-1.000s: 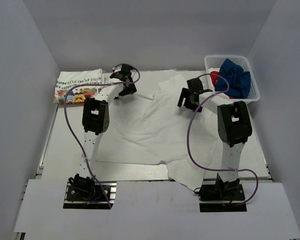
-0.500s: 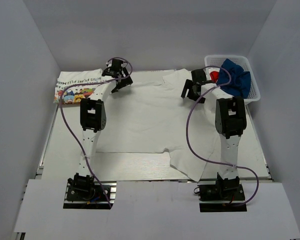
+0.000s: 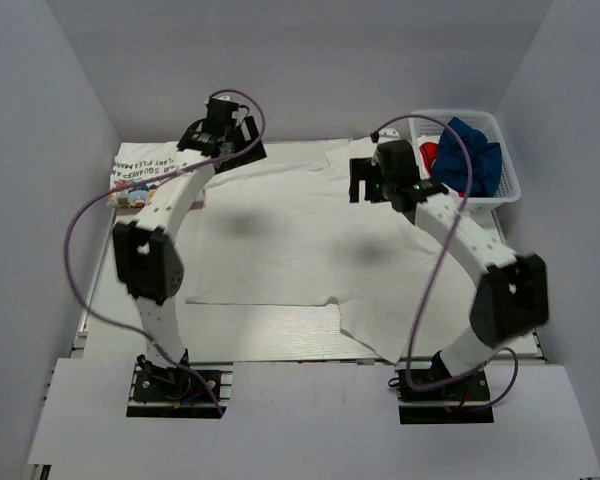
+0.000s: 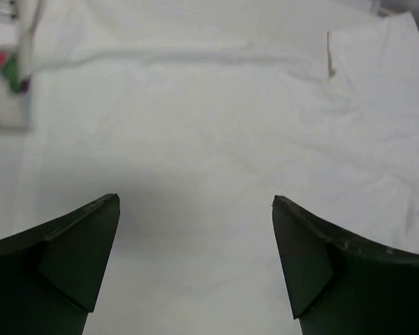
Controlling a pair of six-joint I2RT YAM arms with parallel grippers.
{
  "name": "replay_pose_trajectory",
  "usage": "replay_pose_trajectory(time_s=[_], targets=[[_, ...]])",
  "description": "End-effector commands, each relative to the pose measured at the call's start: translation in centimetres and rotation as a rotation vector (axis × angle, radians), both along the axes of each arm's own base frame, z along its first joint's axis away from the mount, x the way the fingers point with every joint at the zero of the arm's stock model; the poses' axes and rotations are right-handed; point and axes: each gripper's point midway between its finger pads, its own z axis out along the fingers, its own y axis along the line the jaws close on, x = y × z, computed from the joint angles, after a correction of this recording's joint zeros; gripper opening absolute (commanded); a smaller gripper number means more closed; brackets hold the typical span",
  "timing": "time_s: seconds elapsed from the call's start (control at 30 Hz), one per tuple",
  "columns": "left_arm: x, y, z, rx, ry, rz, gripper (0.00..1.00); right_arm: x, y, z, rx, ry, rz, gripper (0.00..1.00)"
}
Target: Fold and stack the t-shirts
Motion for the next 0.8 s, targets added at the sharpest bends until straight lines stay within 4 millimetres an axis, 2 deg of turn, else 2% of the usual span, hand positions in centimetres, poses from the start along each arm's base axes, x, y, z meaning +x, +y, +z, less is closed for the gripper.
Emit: replay_pose_trajectory(time_s=[0.0, 0.03, 0.07, 0.1, 0.13, 0.17, 0.2, 0.23, 0.27, 0.33, 0.37, 0.4, 0.43, 0.47, 0.5, 0.6, 0.63, 0.77], targets=[[-8.9, 4.7, 3.8, 0.006, 0.026, 0.151, 1.00, -5.3, 0.3, 0.1, -0.010, -0.018, 0.063, 0.90], [-12.3, 5.9, -0.3, 0.035, 0.131, 0.184, 1.00, -7.7, -0.1, -1.1, -0.014, 0.008, 0.072, 0.90], [-14.3, 7.3, -0.9, 0.038, 0.148, 0.240, 1.00, -9.1, 0.0, -0.4, 0.000, 0.001, 0.074, 0.90], [-17.3, 8.4, 0.6, 0.000, 0.123, 0.278, 1.00, -10.7, 0.4, 0.2, 0.012, -0.001, 0.090, 0.90], [-20.3, 9.4, -2.7, -0.007, 0.204, 0.371, 1.00, -11.7, 0.7, 0.0, 0.031, 0.018, 0.096, 0.90], [-22.0, 10.8, -3.4, 0.003, 0.211, 0.449, 1.00, -13.8, 1.3, -0.4, 0.053, 0.030, 0.126, 0.90], [-24.4, 11.4, -5.6, 0.012, 0.266, 0.476, 1.00, -14.9, 1.7, -0.8, 0.060, 0.058, 0.147, 0.90], [-25.8, 12.0, -5.3, -0.013, 0.255, 0.510, 1.00, -15.9, 2.0, -1.3, 0.070, 0.083, 0.161, 0.90], [-26.8, 12.2, -5.9, -0.014, 0.279, 0.528, 1.00, -17.4, 3.1, -1.2, 0.076, 0.096, 0.202, 0.90], [-29.1, 13.2, -7.8, 0.015, 0.348, 0.559, 1.00, -19.2, 2.6, -2.4, 0.026, 0.166, 0.200, 0.90], [-29.5, 13.5, -8.2, 0.019, 0.349, 0.580, 1.00, -20.1, 3.2, -2.8, 0.008, 0.190, 0.222, 0.90], [-30.4, 14.1, -9.7, 0.040, 0.379, 0.603, 1.00, -21.5, 2.8, -3.8, -0.048, 0.234, 0.222, 0.90], [-30.9, 14.4, -10.4, 0.041, 0.399, 0.629, 1.00, -22.5, 3.4, -4.1, -0.064, 0.248, 0.250, 0.90], [-31.1, 14.6, -11.4, 0.061, 0.419, 0.635, 1.00, -23.6, 3.0, -5.4, -0.097, 0.284, 0.259, 0.90], [-31.8, 15.0, -12.9, 0.073, 0.456, 0.658, 1.00, -24.7, 3.6, -5.9, -0.104, 0.299, 0.272, 0.90], [-31.7, 15.2, -15.2, 0.073, 0.505, 0.683, 1.00, -26.5, 3.1, -7.4, -0.139, 0.353, 0.265, 0.90], [-30.7, 15.3, -15.4, 0.054, 0.484, 0.702, 1.00, -26.8, 3.1, -7.5, -0.151, 0.356, 0.270, 0.90], [-29.3, 15.4, -16.4, 0.032, 0.478, 0.717, 0.93, -28.0, 1.6, -8.5, -0.190, 0.385, 0.209, 0.90]])
